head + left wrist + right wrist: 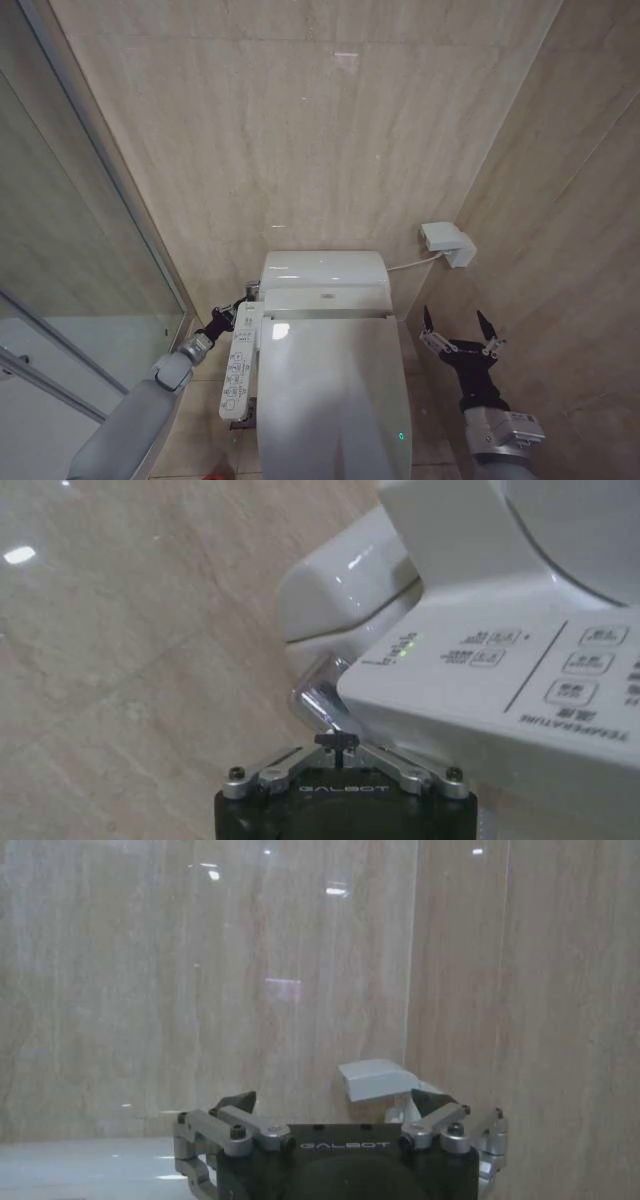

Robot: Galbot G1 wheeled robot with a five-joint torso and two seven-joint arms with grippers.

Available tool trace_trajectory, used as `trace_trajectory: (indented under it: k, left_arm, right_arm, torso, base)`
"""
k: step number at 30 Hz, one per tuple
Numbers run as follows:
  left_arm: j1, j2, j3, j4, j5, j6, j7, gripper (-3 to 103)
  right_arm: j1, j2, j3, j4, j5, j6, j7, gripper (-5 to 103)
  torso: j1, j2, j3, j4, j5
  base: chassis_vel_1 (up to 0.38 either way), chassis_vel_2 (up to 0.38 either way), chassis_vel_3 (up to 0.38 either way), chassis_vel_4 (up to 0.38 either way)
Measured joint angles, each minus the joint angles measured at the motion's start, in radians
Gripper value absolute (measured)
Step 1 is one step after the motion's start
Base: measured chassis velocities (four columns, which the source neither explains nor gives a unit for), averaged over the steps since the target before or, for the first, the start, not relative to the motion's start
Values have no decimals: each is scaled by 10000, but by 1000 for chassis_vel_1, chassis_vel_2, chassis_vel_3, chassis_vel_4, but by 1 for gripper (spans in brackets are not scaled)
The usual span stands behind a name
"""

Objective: Open the toilet lid, clean the toilet bowl with a toilet brush, close the toilet lid, and flush.

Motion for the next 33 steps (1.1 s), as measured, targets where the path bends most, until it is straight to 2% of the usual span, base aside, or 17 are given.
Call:
trace_trajectory:
  k: [7,12,14,15,17,18,19,20,24,25,26,32,33]
  left_arm:
    - [854,333,-833,-478,-294,320,-575,0]
    - [1482,460,-1531,-1138,-790,595,-1425,0]
    - [1890,481,-1852,-2076,-1447,1182,-2130,0]
    - [1890,481,-1852,-2076,-1447,1182,-2130,0]
    - [2372,425,-2269,-3319,-2141,2051,-2647,0]
    - [2580,365,-2467,-3851,-2328,2359,-2745,8]
    - [2788,282,-2665,-4318,-2446,2607,-2837,8]
    - [2788,282,-2665,-4318,-2446,2607,-2837,8]
    - [3739,-146,-3395,-5870,-2618,3292,-3104,8]
    - [3739,-146,-3395,-5870,-2618,3292,-3104,8]
    - [4059,-264,-3571,-6296,-2636,3451,-3188,35]
    - [5217,-610,-4264,-7824,-2630,3869,-3390,35]
    - [5507,-652,-4426,-8171,-2608,3919,-3393,62]
  right_arm:
    - [0,0,0,0,0,0,0,100]
    - [0,0,0,0,0,0,0,100]
    - [0,0,-1,0,0,0,-1,100]
    - [0,0,-1,0,0,0,-1,100]
    - [0,0,0,0,0,0,0,100]
    - [0,0,-1,0,0,0,-1,100]
    - [0,1,1,0,0,0,0,100]
    - [0,1,1,0,0,0,0,100]
    - [0,0,0,0,0,0,0,100]
    - [0,0,0,0,0,0,0,100]
    - [0,-1,0,0,1,0,0,100]
    - [0,0,1,0,0,0,0,100]
    - [0,0,0,0,0,0,0,100]
  torso:
    - [0,0,0,10,2]
    - [-2,0,-1,11,3]
    - [-2,0,-1,6,3]
    - [-2,0,-1,6,3]
    - [-2,0,-2,5,6]
    - [-2,0,-2,8,7]
    - [-3,0,-3,4,8]
    - [-3,0,-3,4,8]
    - [-3,1,-3,6,7]
    - [-3,1,-3,6,7]
    - [-2,1,-3,11,6]
    - [-3,0,-3,9,6]
    - [-3,0,-3,7,6]
  base:
    - [0,0,0,0]
    - [0,0,0,0]
    - [0,0,0,0]
    - [0,0,0,0]
    - [0,0,0,0]
    - [0,0,0,0]
    - [0,0,0,0]
    - [0,0,0,0]
    - [0,0,0,0]
    - [0,0,0,0]
    - [0,0,0,0]
    - [0,0,0,0]
    - [0,0,0,0]
